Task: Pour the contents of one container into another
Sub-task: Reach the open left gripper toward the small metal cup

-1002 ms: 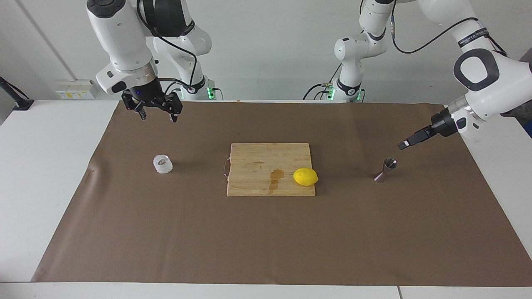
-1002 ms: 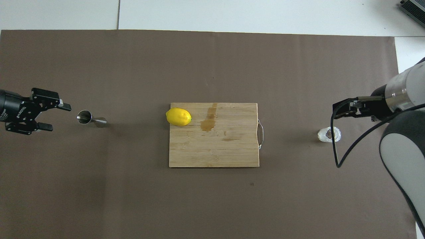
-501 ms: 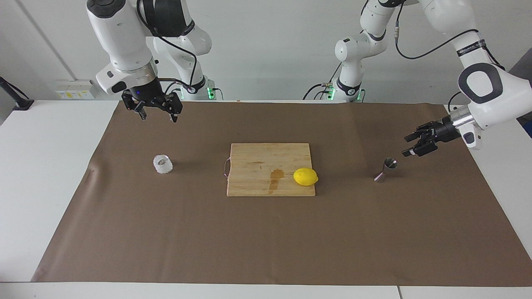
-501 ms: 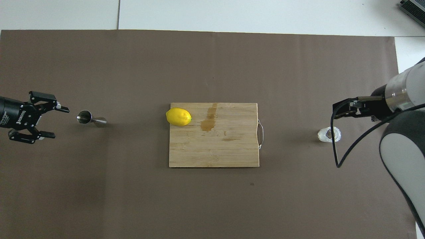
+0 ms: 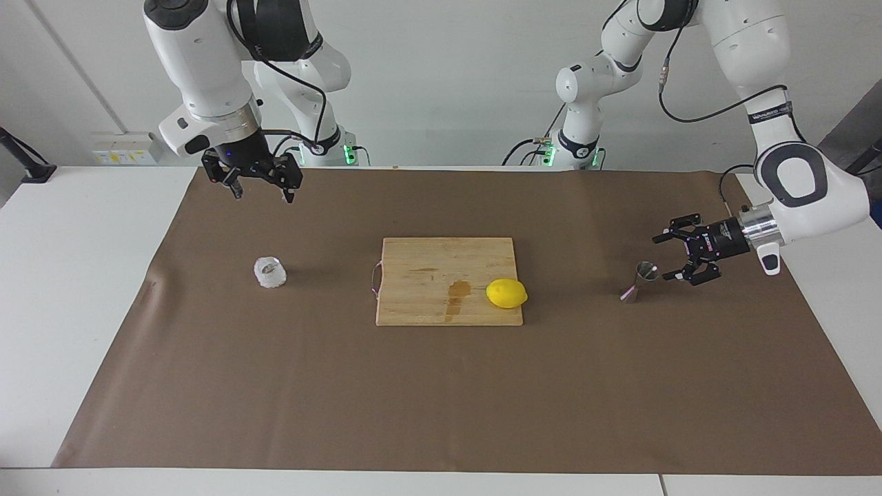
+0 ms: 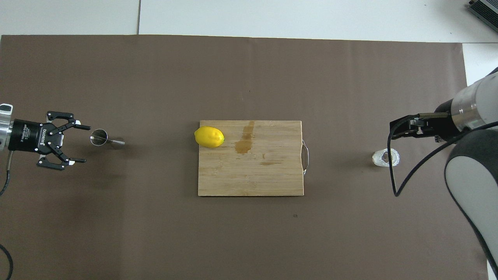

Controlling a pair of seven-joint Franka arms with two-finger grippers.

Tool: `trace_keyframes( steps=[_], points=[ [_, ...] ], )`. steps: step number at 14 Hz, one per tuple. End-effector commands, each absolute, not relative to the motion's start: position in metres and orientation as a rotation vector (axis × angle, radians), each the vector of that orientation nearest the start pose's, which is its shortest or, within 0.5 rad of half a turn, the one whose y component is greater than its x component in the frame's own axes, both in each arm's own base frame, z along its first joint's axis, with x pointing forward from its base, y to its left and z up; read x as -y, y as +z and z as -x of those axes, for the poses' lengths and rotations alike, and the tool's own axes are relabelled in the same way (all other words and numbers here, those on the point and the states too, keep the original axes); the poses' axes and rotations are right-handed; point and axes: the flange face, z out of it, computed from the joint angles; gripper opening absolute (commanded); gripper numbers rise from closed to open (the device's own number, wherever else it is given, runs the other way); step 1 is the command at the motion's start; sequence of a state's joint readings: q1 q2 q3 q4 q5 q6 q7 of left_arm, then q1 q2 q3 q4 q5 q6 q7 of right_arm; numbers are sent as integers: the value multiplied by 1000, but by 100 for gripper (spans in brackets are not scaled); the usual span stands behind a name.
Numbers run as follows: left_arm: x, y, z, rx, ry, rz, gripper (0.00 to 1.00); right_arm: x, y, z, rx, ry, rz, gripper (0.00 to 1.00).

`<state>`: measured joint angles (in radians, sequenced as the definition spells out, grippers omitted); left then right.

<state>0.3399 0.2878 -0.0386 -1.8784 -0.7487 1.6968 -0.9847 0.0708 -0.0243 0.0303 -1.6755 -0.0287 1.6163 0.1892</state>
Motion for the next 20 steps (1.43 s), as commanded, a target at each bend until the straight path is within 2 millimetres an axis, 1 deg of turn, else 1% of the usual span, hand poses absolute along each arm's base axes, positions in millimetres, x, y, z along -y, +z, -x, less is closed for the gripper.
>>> trace_keyframes(
  steps=[1,2,4,6,7,9,11,13,15,18,20],
  points=[
    [-111,342,-581,-1810,-840,-1673,100,-49,595,-545,-124,52,3172,100],
    [-115,344,-580,-1810,-846,-1666,100,-49,595,-545,-124,52,3172,100],
    [-116,342,-580,-1803,-851,-1653,100,-49,595,-545,-124,52,3172,100],
    [-111,340,-583,-1771,-874,-1585,100,-49,596,-545,-124,50,3172,100],
    [-113,333,-582,-1701,-893,-1577,100,-49,595,-545,-124,52,3172,100],
    [-108,333,-581,-1563,-852,-1665,100,-49,596,-545,-122,50,3172,100],
    [-104,331,-576,-1537,-889,-1668,100,-49,595,-545,-122,52,3172,100],
    [-108,327,-571,-1533,-902,-1661,100,-49,595,-545,-124,52,3172,100],
    [-103,323,-569,-1531,-921,-1664,100,-49,596,-545,-124,50,3172,100],
    [-104,317,-565,-1531,-930,-1662,100,-49,596,-545,-124,50,3172,100],
    [-107,314,-561,-1488,-908,-1684,100,-49,595,-545,-122,52,3172,100]
  ],
)
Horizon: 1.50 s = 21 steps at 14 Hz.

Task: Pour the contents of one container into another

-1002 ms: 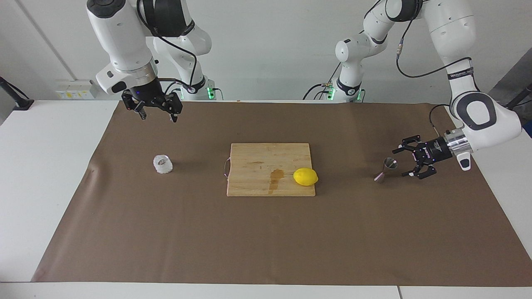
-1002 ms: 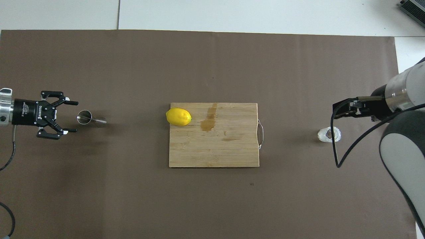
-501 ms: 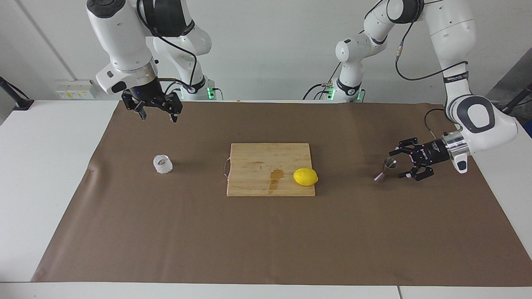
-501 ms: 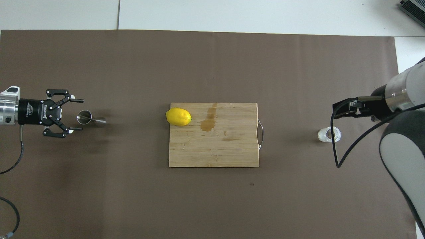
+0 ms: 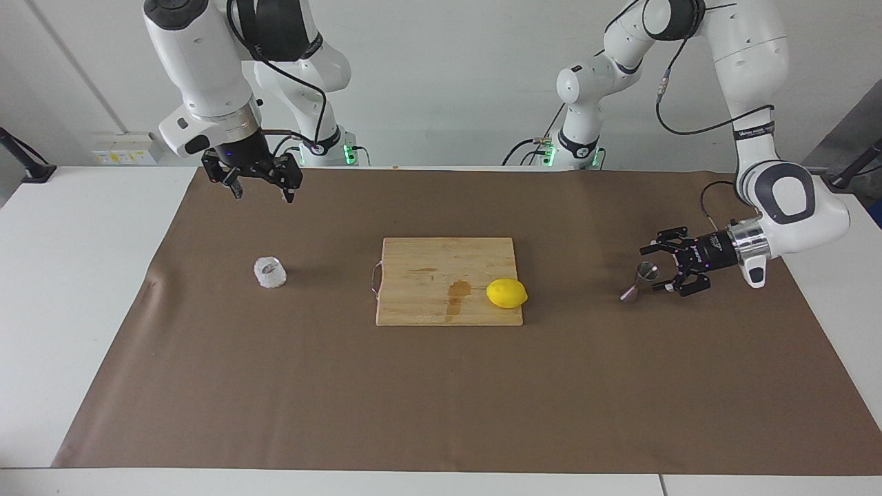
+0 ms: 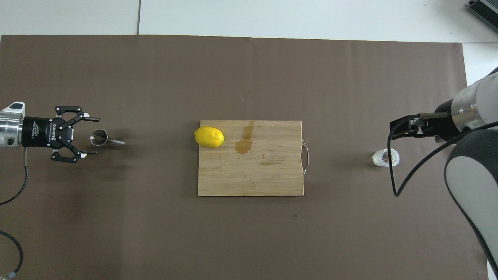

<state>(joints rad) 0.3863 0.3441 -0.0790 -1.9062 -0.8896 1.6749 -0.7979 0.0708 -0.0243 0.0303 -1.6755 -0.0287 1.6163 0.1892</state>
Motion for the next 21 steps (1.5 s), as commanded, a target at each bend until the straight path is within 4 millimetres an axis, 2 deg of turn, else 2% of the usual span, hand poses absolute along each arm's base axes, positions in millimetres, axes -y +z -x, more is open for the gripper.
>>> trace_keyframes(
  steps=[1,8,13,17,21],
  points=[
    [-108,312,-559,-1481,-906,-1689,100,-49,596,-545,-119,50,3172,100],
    [-103,306,-555,-1462,-911,-1692,100,-49,596,-545,-122,50,3172,100],
    [-102,307,-556,-1526,-944,-1620,98,-49,596,-545,-122,50,3172,100],
    [-101,306,-555,-1517,-943,-1625,90,-49,595,-545,-122,52,3172,100],
    [-98,304,-555,-1513,-945,-1614,90,-33,596,-546,-165,50,3169,100]
  ],
)
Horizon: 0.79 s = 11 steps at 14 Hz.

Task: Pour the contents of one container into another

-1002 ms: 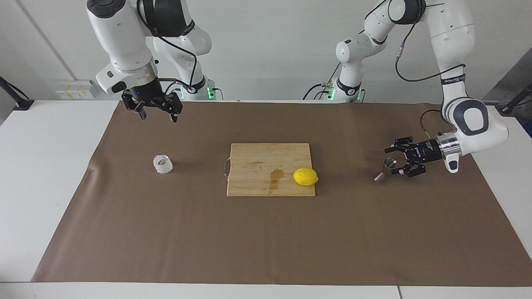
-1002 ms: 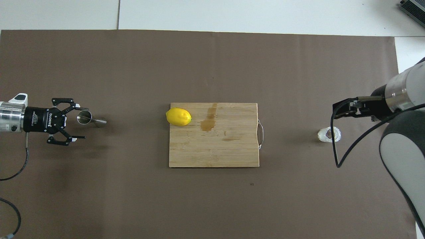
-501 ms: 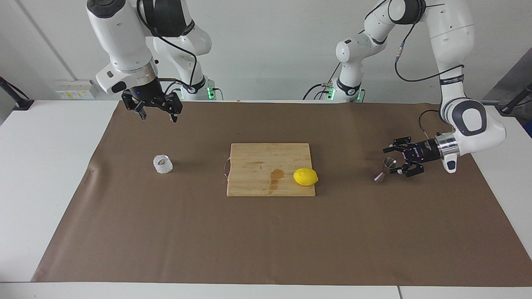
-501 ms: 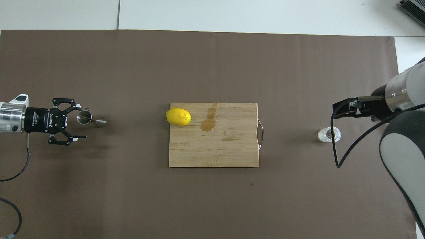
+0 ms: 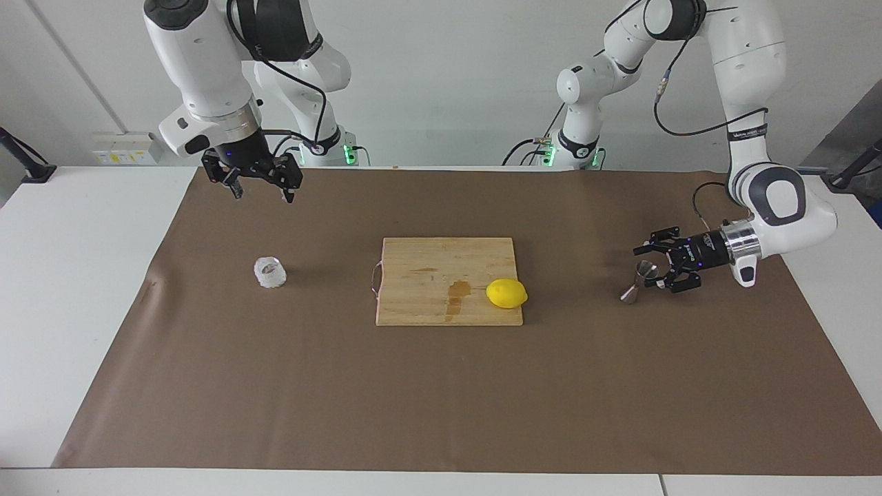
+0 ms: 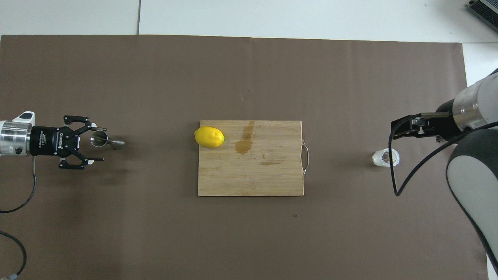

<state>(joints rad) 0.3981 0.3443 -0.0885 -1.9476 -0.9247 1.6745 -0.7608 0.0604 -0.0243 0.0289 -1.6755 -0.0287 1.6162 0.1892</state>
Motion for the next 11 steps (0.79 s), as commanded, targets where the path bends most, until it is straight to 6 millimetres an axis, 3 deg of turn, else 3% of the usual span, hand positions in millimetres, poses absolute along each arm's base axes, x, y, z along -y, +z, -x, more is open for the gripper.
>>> trace_keyframes(
  steps=[1,4,8,11],
  points=[
    [-97,304,-555,-1513,-946,-1609,90,-33,595,-546,-168,60,3168,100],
    [-97,305,-556,-1515,-943,-1606,86,-31,604,-543,-178,36,3165,100],
    [-97,305,-556,-1510,-940,-1608,72,-33,613,-536,-169,25,3162,100],
    [-97,305,-556,-1520,-944,-1602,73,-34,613,-536,-164,25,3162,100]
  ],
)
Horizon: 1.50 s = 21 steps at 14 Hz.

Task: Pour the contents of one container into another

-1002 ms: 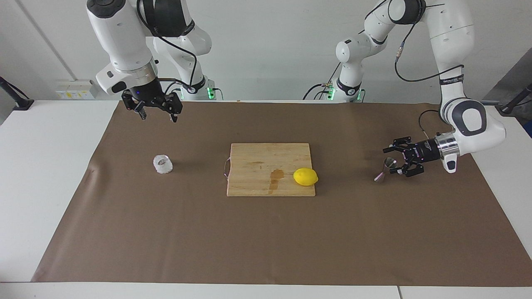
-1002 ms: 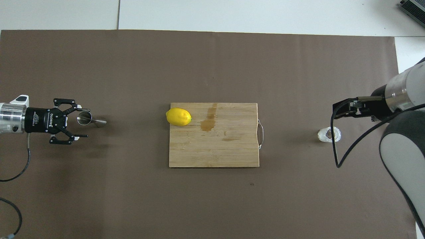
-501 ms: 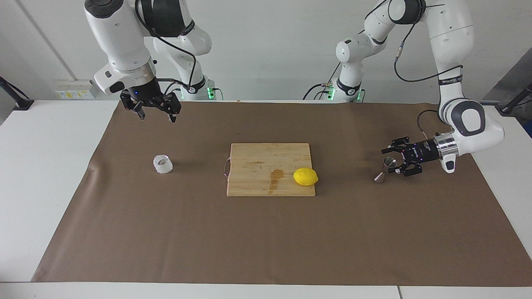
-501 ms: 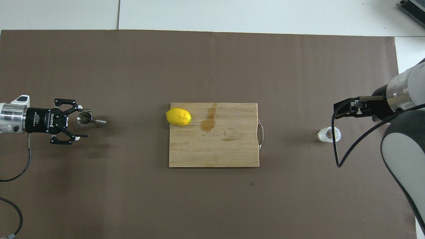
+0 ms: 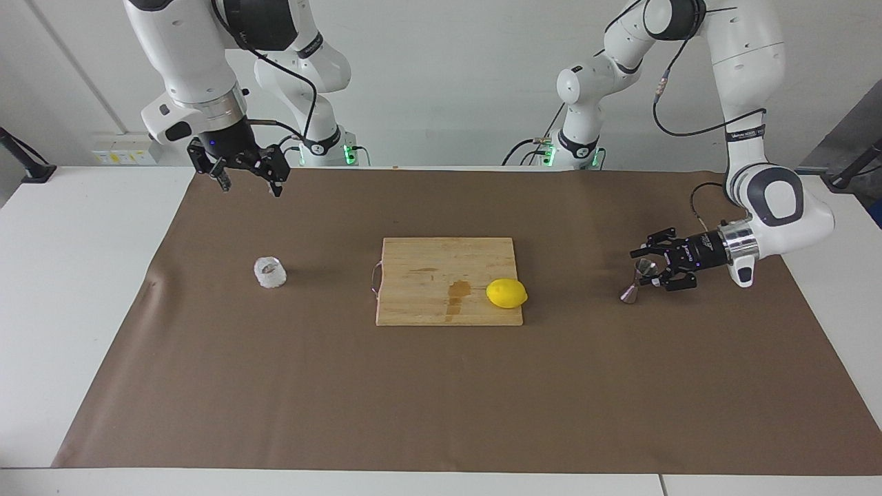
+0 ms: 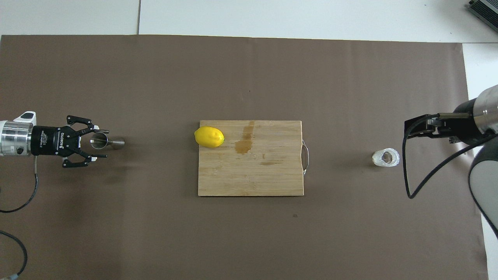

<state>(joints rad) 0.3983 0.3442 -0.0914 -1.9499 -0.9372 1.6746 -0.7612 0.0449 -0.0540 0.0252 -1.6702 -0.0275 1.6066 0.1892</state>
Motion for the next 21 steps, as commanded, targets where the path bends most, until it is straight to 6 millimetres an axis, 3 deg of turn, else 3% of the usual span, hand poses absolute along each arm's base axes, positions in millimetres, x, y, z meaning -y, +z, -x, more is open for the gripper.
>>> trace_keyframes(
  steps=[1,3,8,12,16,20,21],
  points=[
    [-97,305,-556,-1521,-945,-1602,73,-35,613,-536,-162,22,3162,100],
    [-97,305,-556,-1525,-945,-1600,67,-39,613,-535,-152,22,3163,100],
    [-98,307,-558,-1551,-956,-1572,65,-43,613,-535,-140,22,3164,100],
    [-97,307,-558,-1550,-955,-1565,65,-34,613,-535,-164,22,3163,100],
    [-105,307,-558,-1558,-934,-1563,69,-34,612,-536,-167,25,3162,100],
    [-108,307,-560,-1564,-906,-1567,88,-34,612,-536,-167,25,3162,100],
    [-108,308,-560,-1565,-904,-1567,89,-34,613,-535,-167,25,3162,100]
  ],
)
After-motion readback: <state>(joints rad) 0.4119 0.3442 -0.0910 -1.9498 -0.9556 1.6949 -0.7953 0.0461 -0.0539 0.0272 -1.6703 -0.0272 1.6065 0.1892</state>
